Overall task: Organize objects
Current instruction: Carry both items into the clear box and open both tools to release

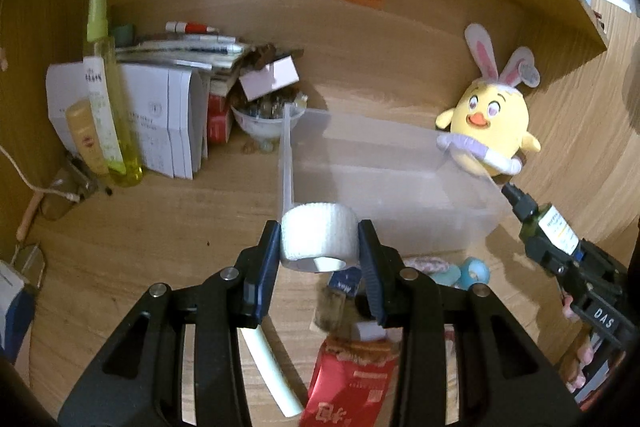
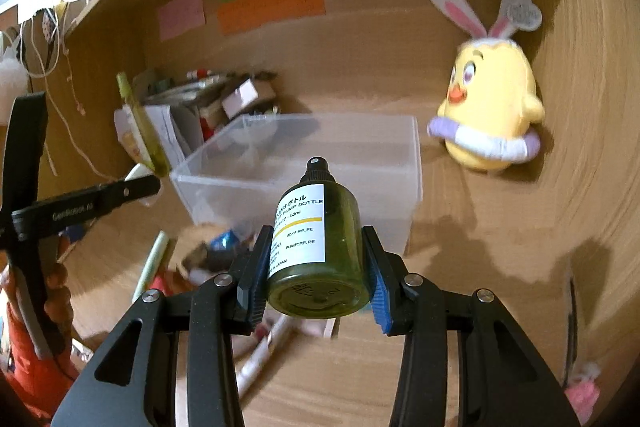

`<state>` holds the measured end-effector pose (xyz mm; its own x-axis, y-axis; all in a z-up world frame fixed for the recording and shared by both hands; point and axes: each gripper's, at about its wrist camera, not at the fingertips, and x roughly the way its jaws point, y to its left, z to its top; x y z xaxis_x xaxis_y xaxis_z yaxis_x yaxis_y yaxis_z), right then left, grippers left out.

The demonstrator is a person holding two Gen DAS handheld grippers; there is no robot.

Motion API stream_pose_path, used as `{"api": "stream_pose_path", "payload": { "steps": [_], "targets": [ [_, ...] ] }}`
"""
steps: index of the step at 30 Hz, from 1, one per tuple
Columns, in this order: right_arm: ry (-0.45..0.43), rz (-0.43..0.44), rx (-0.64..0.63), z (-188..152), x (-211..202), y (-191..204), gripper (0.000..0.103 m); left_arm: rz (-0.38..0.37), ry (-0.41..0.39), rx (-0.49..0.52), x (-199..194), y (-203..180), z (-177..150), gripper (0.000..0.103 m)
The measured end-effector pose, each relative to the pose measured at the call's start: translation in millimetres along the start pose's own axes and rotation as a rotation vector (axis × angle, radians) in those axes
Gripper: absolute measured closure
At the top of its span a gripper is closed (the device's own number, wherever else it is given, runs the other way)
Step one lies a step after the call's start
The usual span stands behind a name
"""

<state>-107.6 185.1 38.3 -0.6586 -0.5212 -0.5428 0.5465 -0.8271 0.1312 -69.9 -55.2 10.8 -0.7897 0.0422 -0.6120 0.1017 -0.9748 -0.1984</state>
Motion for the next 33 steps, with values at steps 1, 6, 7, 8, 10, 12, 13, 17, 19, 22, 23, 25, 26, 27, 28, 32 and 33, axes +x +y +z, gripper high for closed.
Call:
{"api": "stream_pose_path", "payload": {
  "steps": [1,6,7,8,10,12,13,17,19,22,23,25,26,27,28,32,33],
  "targets": [
    [-0.010,0.001,-0.004,5.5,1.0,0.4,0.065,0.003,-0.009,0.004,-0.5,-0.9,3.8,0.065],
    [-0.027,0.011,-0.016,26.5,9.9,-0.1,0.065,0.005,-0.028,0.011,-0.5,-3.3,16.1,0.065],
    [-0.027,0.013,-0.020,31.0,13.3,-0.3,0.065,0.005,-0.031,0.011,-0.1,-3.8,18.5,0.065],
    [-0.026,0.015,-0.024,33.9,15.8,-0.2,0.065,0.003,-0.031,0.011,1.3,-4.3,22.1,0.065],
    [-0.022,0.012,-0.033,41.1,23.1,-0.7,0.065,0.002,-0.030,0.010,4.1,-5.7,26.5,0.065],
    [-0.014,0.009,-0.043,46.0,30.3,-1.6,0.065,0.002,-0.026,0.010,8.8,-6.6,31.8,0.065],
    [-0.007,0.009,-0.047,48.9,35.0,-2.5,0.065,0.002,-0.023,0.009,11.8,-7.2,34.7,0.065],
    [0.029,0.005,-0.057,56.1,54.1,-7.7,0.065,0.009,0.000,0.008,27.8,-9.4,45.6,0.065],
    [0.053,0.005,-0.059,58.0,64.7,-11.0,0.065,0.017,0.019,0.010,37.8,-10.1,49.7,0.065],
    [0.096,0.006,-0.052,58.8,81.3,-17.1,0.065,0.017,0.064,0.006,57.3,-9.5,54.3,0.065],
    [0.108,0.005,-0.050,58.9,85.9,-18.9,0.065,0.014,0.077,0.003,62.6,-9.3,55.0,0.065],
    [0.131,0.001,-0.046,58.8,95.1,-22.5,0.065,0.010,0.098,0.001,71.9,-9.0,55.9,0.065],
    [0.140,0.001,-0.043,58.6,98.4,-23.9,0.065,0.009,0.105,0.002,75.2,-9.1,56.2,0.065],
    [0.150,0.000,-0.041,58.1,102.6,-25.6,0.065,0.006,0.112,0.004,78.4,-9.3,56.4,0.065],
    [0.155,-0.002,-0.040,57.6,104.9,-27.1,0.065,0.005,0.121,0.006,82.2,-10.0,56.9,0.065],
    [0.187,-0.008,-0.039,56.5,115.9,-30.6,0.065,0.003,0.150,0.036,94.7,-15.7,58.4,0.065],
    [0.196,-0.010,-0.043,56.0,118.9,-30.4,0.065,0.006,0.154,0.044,97.1,-17.4,59.1,0.065]
  ]
}}
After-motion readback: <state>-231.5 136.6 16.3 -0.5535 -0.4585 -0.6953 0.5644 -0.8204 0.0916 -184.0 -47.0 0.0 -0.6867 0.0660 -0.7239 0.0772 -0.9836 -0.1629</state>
